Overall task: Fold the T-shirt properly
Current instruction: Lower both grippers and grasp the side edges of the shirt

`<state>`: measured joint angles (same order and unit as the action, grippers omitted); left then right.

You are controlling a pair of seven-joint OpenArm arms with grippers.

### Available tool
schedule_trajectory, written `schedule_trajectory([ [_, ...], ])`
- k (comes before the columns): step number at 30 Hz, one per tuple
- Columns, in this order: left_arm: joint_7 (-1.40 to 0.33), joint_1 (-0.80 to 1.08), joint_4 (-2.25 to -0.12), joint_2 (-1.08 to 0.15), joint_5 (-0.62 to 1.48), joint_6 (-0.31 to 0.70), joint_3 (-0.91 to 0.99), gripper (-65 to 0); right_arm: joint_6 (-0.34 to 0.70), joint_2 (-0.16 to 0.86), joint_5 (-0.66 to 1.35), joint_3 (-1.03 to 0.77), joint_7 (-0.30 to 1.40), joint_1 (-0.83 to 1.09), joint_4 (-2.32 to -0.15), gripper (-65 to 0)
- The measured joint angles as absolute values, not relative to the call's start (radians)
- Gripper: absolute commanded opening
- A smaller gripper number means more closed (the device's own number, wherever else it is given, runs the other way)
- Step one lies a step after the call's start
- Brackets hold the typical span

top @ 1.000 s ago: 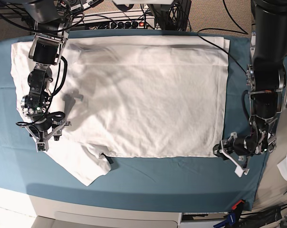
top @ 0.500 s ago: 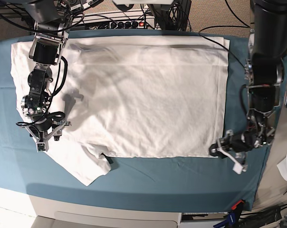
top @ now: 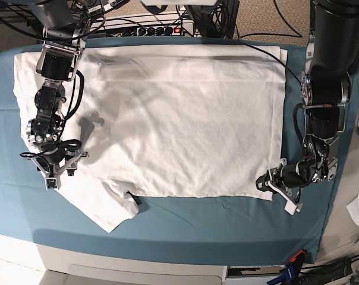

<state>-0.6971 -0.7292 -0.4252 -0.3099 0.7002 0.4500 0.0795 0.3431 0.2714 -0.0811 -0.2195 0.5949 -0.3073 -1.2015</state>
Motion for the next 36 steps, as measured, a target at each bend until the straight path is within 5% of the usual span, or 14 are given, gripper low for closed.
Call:
schedule_trajectory([
  [31, -0.728, -0.723, -0.432, -0.342, 0.674, 0.491, 0.173, -55.5, 0.343, 0.271, -0.081, -0.220, 0.598, -0.307, -1.201, -36.3],
  [34, -0.728, -0.723, -0.432, -0.344, 0.671, 0.491, 0.173, -65.0, 0.343, 0.271, -0.081, -0.220, 0.598, -0.307, -1.201, -36.3],
  [36, -0.728, -0.723, -0.432, -0.343, 0.667, 0.491, 0.173, -65.0, 0.343, 0.271, -0.081, -0.220, 0.600, -0.307, -1.201, -36.3],
])
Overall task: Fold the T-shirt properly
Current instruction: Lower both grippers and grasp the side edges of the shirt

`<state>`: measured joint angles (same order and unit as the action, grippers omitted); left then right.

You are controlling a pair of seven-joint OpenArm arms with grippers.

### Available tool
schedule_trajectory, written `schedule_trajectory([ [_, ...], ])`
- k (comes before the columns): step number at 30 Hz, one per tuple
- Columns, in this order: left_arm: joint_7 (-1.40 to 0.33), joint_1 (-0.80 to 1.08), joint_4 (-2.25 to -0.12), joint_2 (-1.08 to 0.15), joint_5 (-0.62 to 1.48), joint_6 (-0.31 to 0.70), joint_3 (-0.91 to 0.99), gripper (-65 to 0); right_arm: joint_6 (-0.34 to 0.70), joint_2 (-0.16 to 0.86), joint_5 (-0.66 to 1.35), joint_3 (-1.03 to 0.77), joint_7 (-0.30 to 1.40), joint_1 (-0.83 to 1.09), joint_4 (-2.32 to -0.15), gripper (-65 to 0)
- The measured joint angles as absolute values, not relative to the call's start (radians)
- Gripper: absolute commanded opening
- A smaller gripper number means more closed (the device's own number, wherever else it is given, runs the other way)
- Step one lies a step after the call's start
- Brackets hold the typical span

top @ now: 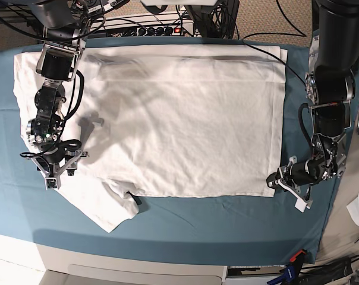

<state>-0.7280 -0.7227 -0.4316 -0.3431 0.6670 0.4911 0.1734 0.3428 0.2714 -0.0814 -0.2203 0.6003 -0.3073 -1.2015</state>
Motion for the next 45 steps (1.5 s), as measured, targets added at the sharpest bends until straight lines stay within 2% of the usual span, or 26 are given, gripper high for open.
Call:
schedule_trajectory([
  [6, -0.728, -0.722, -0.432, -0.344, 0.667, 0.491, 0.173, -65.0, 0.216, 0.294, -0.078, -0.224, 0.624, -0.307, -1.201, -36.3],
  [10, -0.728, -0.721, -0.432, -0.344, 0.669, 0.492, 0.173, -65.0, 0.209, 0.324, -0.064, -0.332, 0.662, -0.325, -1.200, -36.3],
  [13, -0.728, -0.721, -0.432, -0.343, 0.672, 0.492, 0.173, -65.0, 0.262, 0.352, 0.035, -0.447, 0.661, -0.351, -1.160, -36.3],
  [17, -0.740, -0.721, -0.430, -0.344, 0.694, 0.491, 0.173, -65.0, 0.334, 0.402, 0.143, -0.577, 0.642, -0.408, -0.938, -36.3],
  [22, -0.748, -0.719, -0.430, -0.344, 0.694, 0.521, 0.173, -65.0, 0.432, 0.453, 0.253, -0.608, 0.635, -0.481, -0.735, -36.3],
  [31, -0.748, -0.718, -0.430, -0.344, 0.698, 0.521, 0.173, -65.0, 0.442, 0.457, 0.206, -0.608, 0.589, -0.562, -0.664, -36.3],
  [36, -0.748, -0.719, -0.430, -0.344, 0.698, 0.521, 0.173, -65.0, 0.385, 0.457, 0.128, -0.608, 0.535, -0.562, -0.614, -36.3],
  [45, -0.748, -0.718, -0.430, -0.344, 0.697, 0.535, 0.173, -65.0, 0.393, 0.439, 0.162, -0.608, 0.522, -0.553, -0.590, -36.3],
])
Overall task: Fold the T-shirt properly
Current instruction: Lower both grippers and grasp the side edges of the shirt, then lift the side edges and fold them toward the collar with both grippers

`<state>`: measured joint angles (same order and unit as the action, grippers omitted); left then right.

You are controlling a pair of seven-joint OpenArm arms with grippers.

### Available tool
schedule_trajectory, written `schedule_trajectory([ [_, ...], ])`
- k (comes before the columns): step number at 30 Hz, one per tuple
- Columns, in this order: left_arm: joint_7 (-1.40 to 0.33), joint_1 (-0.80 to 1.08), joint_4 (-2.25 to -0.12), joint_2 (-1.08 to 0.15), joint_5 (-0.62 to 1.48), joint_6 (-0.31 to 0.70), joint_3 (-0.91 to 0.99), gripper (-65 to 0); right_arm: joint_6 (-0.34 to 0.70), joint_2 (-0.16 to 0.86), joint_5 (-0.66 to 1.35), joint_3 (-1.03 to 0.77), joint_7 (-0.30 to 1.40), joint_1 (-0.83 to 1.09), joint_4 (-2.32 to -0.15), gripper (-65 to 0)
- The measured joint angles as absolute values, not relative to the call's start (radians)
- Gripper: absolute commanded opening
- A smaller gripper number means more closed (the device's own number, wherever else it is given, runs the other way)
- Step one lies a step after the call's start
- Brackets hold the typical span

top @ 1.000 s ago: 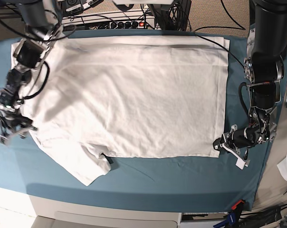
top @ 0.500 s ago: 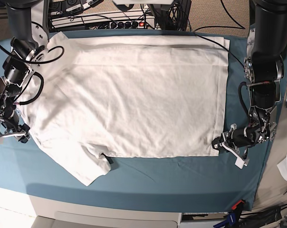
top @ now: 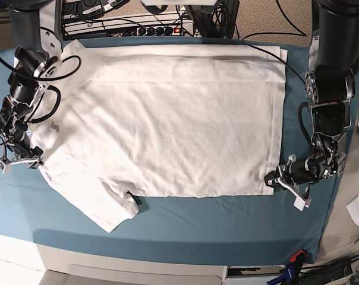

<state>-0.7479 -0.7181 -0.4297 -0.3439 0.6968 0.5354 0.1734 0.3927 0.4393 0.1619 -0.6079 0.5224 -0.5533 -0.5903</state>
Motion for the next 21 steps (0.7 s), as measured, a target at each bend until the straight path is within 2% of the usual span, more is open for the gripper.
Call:
schedule_trajectory([
  [6, -0.748, -0.718, -0.430, -0.344, 0.697, 0.535, 0.173, -65.0, 0.417, 0.415, 0.182, -0.608, 0.503, -0.549, -0.591, -36.3],
  [12, -0.748, -0.718, -0.430, -0.344, 0.697, 0.535, 0.173, -65.0, 0.419, 0.411, 0.183, -0.484, 0.467, -0.549, -0.593, -36.5],
  [13, -0.748, -0.718, -0.430, -0.344, 0.697, 0.536, 0.173, -65.0, 0.418, 0.410, 0.182, -0.457, 0.456, -0.549, -0.593, -38.3],
  [19, -0.748, -0.718, -0.430, -0.344, 0.697, 0.536, 0.173, -65.0, 0.420, 0.407, 0.127, -0.361, 0.414, -0.549, -0.593, -61.0],
  [21, -0.748, -0.718, -0.430, -0.344, 0.697, 0.535, 0.173, -65.0, 0.420, 0.407, 0.101, -0.360, 0.408, -0.549, -0.593, -65.0],
])
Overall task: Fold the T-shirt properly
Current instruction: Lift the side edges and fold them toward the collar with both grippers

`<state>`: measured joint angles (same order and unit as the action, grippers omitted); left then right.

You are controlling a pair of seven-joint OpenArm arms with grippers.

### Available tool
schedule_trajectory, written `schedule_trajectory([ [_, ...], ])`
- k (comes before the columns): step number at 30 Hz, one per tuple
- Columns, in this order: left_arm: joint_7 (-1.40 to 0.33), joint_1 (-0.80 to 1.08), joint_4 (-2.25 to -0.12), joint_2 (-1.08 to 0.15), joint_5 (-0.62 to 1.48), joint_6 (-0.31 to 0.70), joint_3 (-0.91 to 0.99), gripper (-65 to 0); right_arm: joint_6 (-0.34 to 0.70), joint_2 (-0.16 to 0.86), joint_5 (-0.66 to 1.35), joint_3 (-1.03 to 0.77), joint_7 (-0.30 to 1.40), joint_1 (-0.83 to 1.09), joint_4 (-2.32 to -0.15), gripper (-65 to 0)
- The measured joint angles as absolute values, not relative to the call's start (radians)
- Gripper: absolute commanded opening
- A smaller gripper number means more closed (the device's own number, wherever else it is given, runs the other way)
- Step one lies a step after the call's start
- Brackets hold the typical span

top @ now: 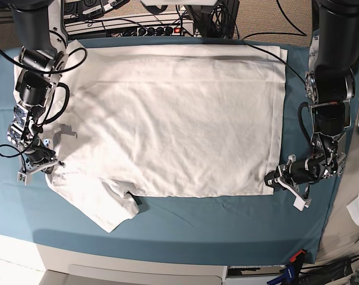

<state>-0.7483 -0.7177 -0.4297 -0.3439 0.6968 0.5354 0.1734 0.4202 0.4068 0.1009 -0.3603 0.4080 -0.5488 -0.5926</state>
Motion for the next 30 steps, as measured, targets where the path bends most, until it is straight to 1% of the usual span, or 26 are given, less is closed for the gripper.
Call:
schedule_trajectory([
  [11, -0.748, -0.718, -0.430, -0.344, 0.697, 0.537, 0.173, -65.0, 0.428, 0.413, 0.055, -0.361, 0.404, -0.549, -0.594, -65.0],
  [13, -0.768, -0.717, -0.430, -0.346, 0.709, 0.576, 0.173, -65.0, 0.428, 0.412, 0.053, -0.361, 0.415, -0.545, -0.607, -65.0],
  [17, -0.831, -0.715, -0.432, -0.356, 0.783, 0.619, 0.173, -65.0, 0.435, 0.409, 0.050, -0.360, 0.435, -0.479, -0.708, -65.0],
  [20, -0.859, -0.715, -0.433, -0.375, 0.808, 0.620, 0.174, -65.0, 0.443, 0.409, 0.056, -0.359, 0.468, -0.409, -0.815, -65.0],
  [21, -0.872, -0.715, -0.433, -0.382, 0.814, 0.634, 0.173, -65.0, 0.443, 0.409, 0.062, -0.358, 0.476, -0.383, -0.851, -65.0],
  [25, -0.985, -0.704, -0.458, -0.396, 0.899, 0.686, 0.173, -65.0, 0.469, 0.409, 0.088, -0.358, 0.498, -0.302, -0.981, -65.0],
  [30, -1.090, -0.650, -0.531, -0.438, 1.024, 0.690, 0.172, -65.0, 0.482, 0.409, 0.093, -0.357, 0.543, -0.241, -1.118, -65.0],
])
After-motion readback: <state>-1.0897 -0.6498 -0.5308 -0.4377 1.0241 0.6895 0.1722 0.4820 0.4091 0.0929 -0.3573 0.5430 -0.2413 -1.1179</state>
